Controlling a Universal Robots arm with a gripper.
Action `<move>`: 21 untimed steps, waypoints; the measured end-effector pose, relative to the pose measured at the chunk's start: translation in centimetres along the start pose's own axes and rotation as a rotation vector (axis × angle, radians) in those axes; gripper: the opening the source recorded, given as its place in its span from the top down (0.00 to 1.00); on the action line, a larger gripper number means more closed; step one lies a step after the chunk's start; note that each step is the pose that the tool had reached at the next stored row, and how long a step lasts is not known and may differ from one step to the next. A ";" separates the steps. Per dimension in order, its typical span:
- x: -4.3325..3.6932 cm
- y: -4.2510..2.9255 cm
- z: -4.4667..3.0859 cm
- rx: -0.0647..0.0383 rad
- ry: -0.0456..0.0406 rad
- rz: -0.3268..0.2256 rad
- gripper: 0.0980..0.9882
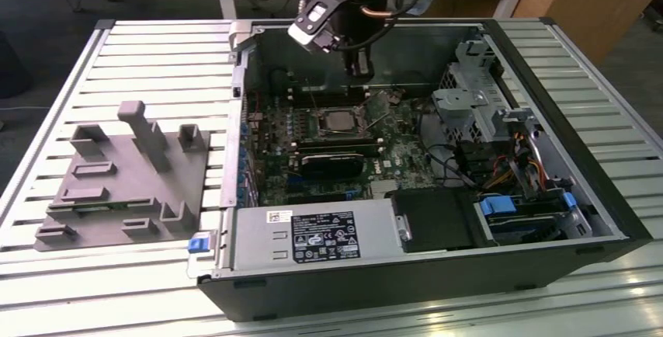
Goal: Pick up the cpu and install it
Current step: 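Close the cpu cover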
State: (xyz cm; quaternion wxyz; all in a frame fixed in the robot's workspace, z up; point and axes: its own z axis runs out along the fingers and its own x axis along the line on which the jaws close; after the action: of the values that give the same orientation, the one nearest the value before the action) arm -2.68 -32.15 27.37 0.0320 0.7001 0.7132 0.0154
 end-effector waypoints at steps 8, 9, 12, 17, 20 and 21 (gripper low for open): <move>-0.02 1.50 0.34 0.006 0.0007 -0.010 0.99; -0.02 1.70 0.39 0.006 0.0009 -0.012 0.99; -0.03 2.28 0.56 0.006 0.0012 -0.017 0.99; 0.12 3.07 0.95 0.006 0.0014 -0.018 0.99; 0.26 3.43 1.26 0.006 0.0013 -0.018 0.99; 0.28 3.63 1.32 0.006 0.0012 -0.018 0.99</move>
State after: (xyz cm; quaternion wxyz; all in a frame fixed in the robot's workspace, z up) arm 1.02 -31.82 26.29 0.0296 0.6939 0.7193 0.0134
